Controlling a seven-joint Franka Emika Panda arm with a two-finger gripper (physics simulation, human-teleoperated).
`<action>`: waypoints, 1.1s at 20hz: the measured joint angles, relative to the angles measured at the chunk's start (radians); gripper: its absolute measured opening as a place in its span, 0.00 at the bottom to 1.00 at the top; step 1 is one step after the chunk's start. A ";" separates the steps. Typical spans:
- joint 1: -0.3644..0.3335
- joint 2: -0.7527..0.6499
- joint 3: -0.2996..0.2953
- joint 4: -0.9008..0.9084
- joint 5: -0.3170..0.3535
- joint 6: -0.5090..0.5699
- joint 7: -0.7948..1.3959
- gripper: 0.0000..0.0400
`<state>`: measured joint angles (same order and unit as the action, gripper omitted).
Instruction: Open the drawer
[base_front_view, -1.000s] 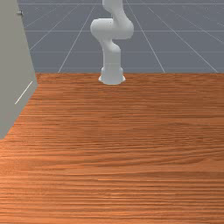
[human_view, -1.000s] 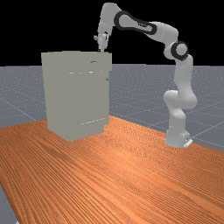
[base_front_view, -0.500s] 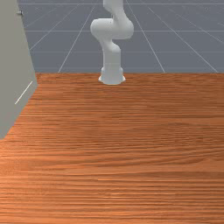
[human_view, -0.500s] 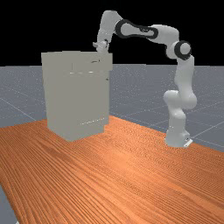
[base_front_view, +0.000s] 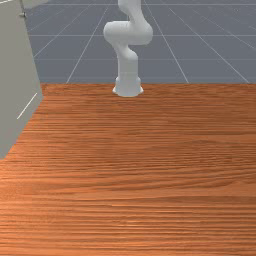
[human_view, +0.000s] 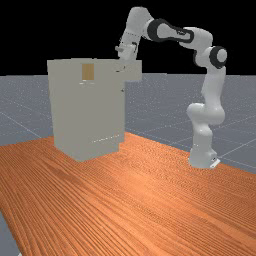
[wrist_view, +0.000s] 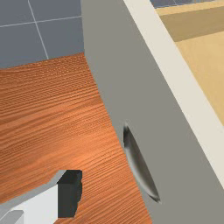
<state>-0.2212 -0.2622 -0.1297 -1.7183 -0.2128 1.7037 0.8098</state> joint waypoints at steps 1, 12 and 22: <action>0.009 -0.006 0.030 -0.007 0.002 -0.003 0.020 1.00; 0.027 -0.192 0.025 -0.177 0.073 0.051 -0.011 0.44; -0.050 -0.212 -0.173 -0.209 0.063 0.196 -0.040 0.48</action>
<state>-0.2708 -0.4742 -0.3024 -1.9269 -0.1497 1.9000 0.7693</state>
